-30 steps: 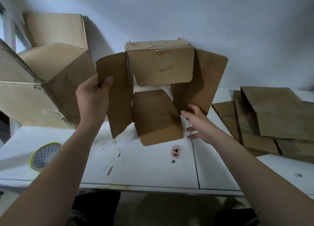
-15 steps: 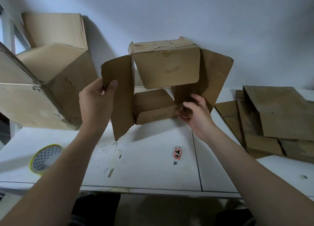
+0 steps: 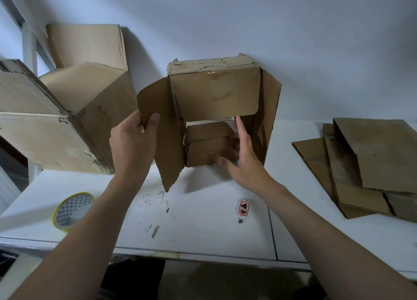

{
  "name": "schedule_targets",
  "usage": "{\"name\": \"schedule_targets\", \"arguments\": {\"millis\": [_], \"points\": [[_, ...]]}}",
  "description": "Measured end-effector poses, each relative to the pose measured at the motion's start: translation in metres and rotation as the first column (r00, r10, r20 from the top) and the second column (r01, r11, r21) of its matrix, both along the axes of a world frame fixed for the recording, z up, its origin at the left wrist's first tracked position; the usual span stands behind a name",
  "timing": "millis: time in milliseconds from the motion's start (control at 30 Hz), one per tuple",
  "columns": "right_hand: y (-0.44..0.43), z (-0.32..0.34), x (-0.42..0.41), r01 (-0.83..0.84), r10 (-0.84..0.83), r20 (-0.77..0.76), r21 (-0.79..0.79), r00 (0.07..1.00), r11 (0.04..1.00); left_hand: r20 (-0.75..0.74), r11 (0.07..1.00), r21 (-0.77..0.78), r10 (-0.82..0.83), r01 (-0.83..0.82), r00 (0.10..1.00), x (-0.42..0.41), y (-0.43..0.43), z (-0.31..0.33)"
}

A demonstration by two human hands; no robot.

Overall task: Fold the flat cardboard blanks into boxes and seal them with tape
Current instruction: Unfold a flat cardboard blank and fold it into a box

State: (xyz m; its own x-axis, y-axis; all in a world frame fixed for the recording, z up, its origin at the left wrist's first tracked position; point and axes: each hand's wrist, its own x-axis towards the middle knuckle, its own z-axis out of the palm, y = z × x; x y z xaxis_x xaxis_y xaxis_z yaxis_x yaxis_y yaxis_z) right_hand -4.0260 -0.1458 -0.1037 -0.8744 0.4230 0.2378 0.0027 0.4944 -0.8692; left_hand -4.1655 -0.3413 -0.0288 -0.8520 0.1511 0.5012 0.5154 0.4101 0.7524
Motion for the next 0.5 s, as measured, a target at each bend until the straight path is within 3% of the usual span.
{"name": "schedule_targets", "arguments": {"millis": [167, 300, 500], "points": [[-0.008, 0.005, -0.019, -0.025, 0.029, 0.083, -0.041, 0.996, 0.999, -0.006, 0.997, -0.068, 0.024, -0.024, 1.0, 0.008, 0.001, 0.002], [-0.007, 0.003, -0.036, -0.011, 0.018, 0.055, -0.123, 0.998, 0.992, 0.046, 0.997, -0.046, -0.06, 0.062, 0.997, 0.014, 0.01, 0.003], [-0.005, -0.003, -0.051, 0.015, -0.007, 0.039, -0.211, 0.999, 0.977, 0.337, 0.969, 0.135, -0.241, 0.207, 0.91, 0.024, 0.034, 0.005]]}}
